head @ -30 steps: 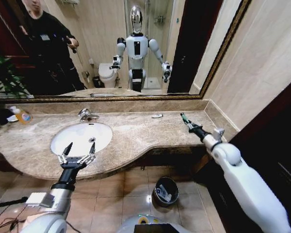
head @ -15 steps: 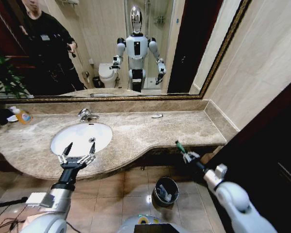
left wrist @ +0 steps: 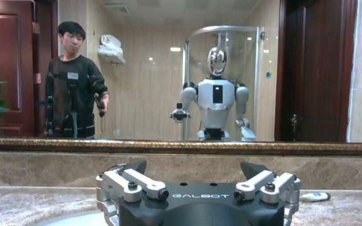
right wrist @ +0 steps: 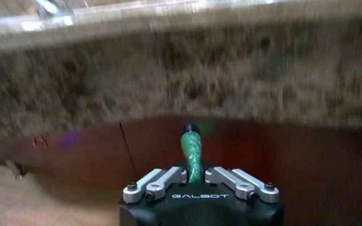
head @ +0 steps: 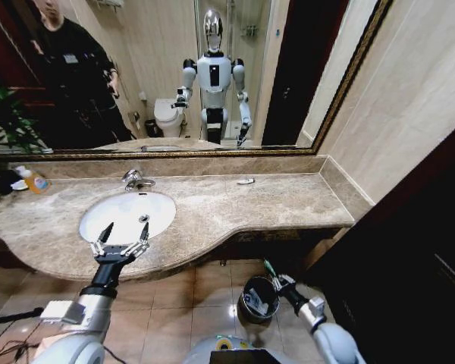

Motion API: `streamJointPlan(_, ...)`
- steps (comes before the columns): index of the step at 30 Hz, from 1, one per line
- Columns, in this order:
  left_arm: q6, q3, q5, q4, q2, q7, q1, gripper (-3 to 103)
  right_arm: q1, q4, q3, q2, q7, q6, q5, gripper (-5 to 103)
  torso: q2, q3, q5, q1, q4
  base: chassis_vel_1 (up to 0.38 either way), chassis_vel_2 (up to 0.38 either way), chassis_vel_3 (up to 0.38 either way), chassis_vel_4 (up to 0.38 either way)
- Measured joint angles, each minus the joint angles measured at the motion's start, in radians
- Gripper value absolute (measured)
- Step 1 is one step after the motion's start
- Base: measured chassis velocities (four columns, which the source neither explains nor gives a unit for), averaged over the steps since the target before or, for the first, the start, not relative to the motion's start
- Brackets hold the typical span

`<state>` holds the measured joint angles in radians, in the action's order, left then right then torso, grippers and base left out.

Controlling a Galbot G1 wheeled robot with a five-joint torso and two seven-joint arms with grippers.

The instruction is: Pick up the trash from the sink and place it in the trash bin.

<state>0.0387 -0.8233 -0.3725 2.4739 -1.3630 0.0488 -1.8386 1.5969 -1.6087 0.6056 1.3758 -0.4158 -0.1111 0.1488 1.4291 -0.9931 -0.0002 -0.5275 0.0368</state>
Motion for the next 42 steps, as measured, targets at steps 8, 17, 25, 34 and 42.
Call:
streamJointPlan(8, 0.0, 0.0, 0.0, 0.0, 0.0, 0.0, 0.0, 100, -0.054, 0.157, 0.004, 0.064, 0.017, -0.055, -0.059, 10, 0.0, 0.0, 0.0, 0.0, 0.0001, 0.0, 0.0, 0.0, 0.0)
streamJointPlan(17, 0.0, 0.0, 0.0, 0.0, 0.0, 0.0, 0.0, 100, -0.102, 0.303, 0.003, 0.109, 0.045, -0.105, -0.167, 10, 0.0, 0.0, 0.0001, 0.0, 0.0, 0.0, 0.0, 0.0, 0.0)
streamJointPlan(25, 0.0, 0.0, 0.0, 0.0, 0.0, 0.0, 0.0, 100, -0.16, 0.425, -0.002, 0.134, 0.094, -0.122, -0.235, 10, 0.0, 0.0, 0.0, 0.0, 0.0, 0.0, 0.0, 0.0, 0.0)
streamJointPlan(34, 0.0, 0.0, 0.0, 0.0, 0.0, 0.0, 0.0, 100, -0.221, 0.544, -0.01, 0.169, 0.139, -0.119, -0.25, 10, 0.0, 0.0, 0.0, 0.0, 0.0, 0.0, 0.0, 0.0, 0.0)
streamJointPlan(42, 0.0, 0.0, 0.0, 0.0, 0.0, 0.0, 0.0, 100, -0.273, 0.621, -0.01, 0.185, 0.19, -0.098, -0.241, 10, 0.0, 0.0, 0.0001, 0.0, 0.0, 0.0, 0.0, 0.0, 0.0)
